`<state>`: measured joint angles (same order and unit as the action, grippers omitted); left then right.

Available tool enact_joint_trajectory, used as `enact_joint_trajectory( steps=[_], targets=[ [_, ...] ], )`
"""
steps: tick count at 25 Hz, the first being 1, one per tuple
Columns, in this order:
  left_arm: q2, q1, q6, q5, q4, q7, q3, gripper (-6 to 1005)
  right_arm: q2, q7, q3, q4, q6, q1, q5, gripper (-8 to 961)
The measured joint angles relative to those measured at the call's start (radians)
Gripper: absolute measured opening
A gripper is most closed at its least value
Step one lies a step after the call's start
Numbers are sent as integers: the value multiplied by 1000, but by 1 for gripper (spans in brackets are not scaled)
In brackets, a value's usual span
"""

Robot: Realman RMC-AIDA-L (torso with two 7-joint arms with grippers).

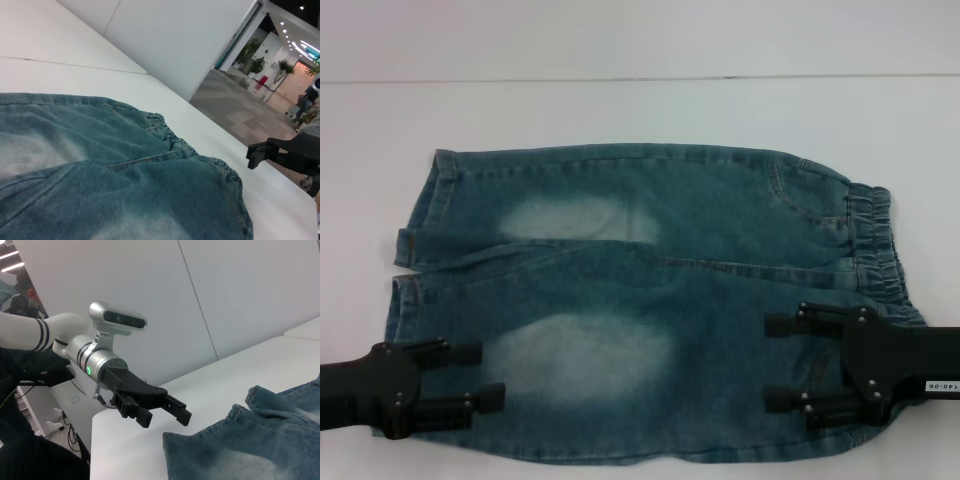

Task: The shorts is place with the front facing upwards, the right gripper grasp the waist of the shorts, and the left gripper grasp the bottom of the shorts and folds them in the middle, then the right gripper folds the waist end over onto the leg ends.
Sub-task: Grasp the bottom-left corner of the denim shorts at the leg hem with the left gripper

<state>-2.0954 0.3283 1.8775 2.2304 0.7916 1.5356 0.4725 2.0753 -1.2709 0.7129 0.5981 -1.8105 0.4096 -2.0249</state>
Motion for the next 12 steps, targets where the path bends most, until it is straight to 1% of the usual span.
enact_joint_trajectory(
  steps=[12],
  targets=[
    [3,0,15,0,6,10,0,858,0,0,0,0,2,4,-1,945]
  ],
)
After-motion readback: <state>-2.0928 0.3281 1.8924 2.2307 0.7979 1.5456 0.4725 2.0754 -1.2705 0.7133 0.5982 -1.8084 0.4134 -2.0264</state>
